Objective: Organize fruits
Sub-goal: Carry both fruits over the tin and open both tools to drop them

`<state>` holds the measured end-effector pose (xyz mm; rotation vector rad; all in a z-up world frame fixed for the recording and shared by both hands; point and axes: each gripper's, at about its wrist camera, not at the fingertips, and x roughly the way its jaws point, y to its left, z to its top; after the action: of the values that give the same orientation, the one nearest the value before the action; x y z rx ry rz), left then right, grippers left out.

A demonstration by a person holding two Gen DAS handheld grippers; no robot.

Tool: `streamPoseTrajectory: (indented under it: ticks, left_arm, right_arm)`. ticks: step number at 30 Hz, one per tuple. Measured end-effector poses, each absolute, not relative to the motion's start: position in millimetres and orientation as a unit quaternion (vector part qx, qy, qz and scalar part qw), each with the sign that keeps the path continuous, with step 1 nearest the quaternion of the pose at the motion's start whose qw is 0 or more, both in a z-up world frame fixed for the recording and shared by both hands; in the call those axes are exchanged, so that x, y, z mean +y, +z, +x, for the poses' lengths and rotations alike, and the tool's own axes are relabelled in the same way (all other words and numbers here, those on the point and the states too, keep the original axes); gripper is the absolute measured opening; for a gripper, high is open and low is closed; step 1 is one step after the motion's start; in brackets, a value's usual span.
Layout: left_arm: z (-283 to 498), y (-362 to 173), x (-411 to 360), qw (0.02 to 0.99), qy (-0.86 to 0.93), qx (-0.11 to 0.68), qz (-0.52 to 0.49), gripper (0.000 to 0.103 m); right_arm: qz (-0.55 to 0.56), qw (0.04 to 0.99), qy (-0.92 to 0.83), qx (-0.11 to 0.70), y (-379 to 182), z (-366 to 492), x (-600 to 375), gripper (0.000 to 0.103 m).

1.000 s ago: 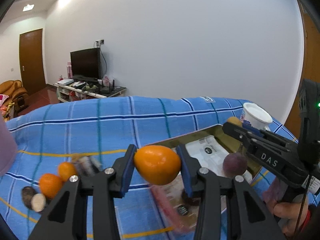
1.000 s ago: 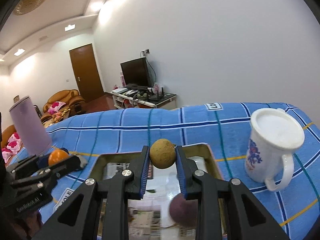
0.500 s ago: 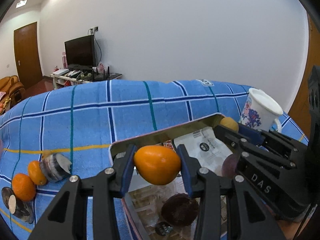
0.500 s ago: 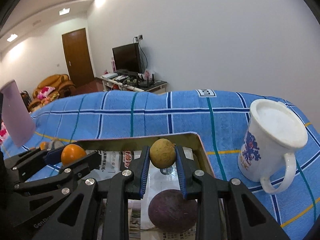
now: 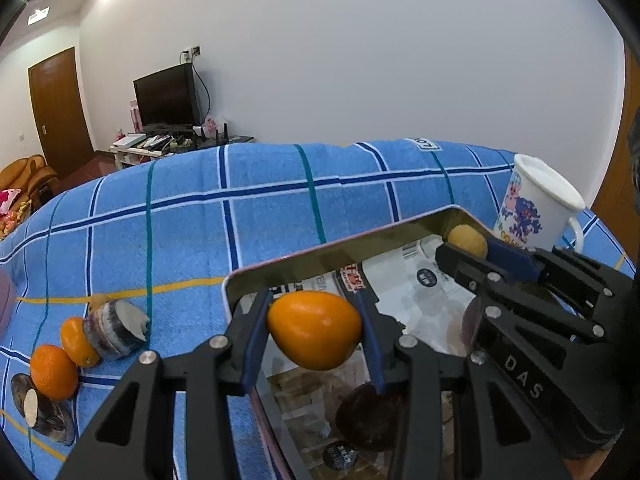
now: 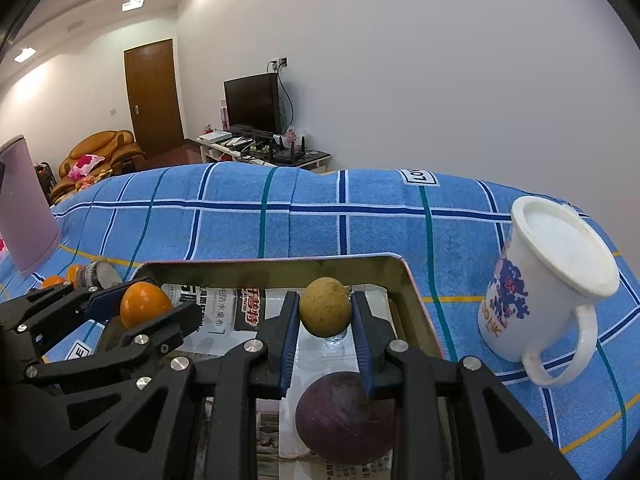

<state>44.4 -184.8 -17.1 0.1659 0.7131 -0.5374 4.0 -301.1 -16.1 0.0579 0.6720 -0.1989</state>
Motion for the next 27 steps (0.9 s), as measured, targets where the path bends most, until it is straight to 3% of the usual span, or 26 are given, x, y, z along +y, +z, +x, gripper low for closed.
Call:
streamPoseTrajectory:
  ticks: [13,16,19,20,21,23,27]
  left_arm:
    - [44,-17,-185,0.900,-0.259,0.342,0.072,0.046]
    - [44,-15,-179,0.903,-0.257,0.339,0.063,0.055]
    - [41,-8,-172,0.904,-0.270,0.328,0.042,0.074]
    - [39,-5,-171,0.907,-0.268,0.322,0.040,0.085]
    - [35,0,-168,0.914,-0.263,0.308,0.039,0.093]
    - [26,10,-161,0.928,-0.252,0.271,0.036,0.102]
    - [14,30,-142,0.951,-0.219,0.214,0.031,0.103]
  right_arm:
    - [0.049,0.943,-0.083,0.319,-14,-3,-302,0.034]
    - [0.069,0.944,-0.082,0.313,-12,-6,-307,0.034]
    - [0.100,0.953,-0.081,0.274,0,-19,-317,0.034]
    - [0.109,0.956,-0.082,0.259,5,-24,-319,0.042]
    - [0.119,0.960,-0.087,0.237,10,-31,-323,0.062]
    - [0.126,0.965,-0.100,0.207,14,-41,-325,0.084]
    - [0.130,0.969,-0.133,0.162,22,-56,-326,0.084]
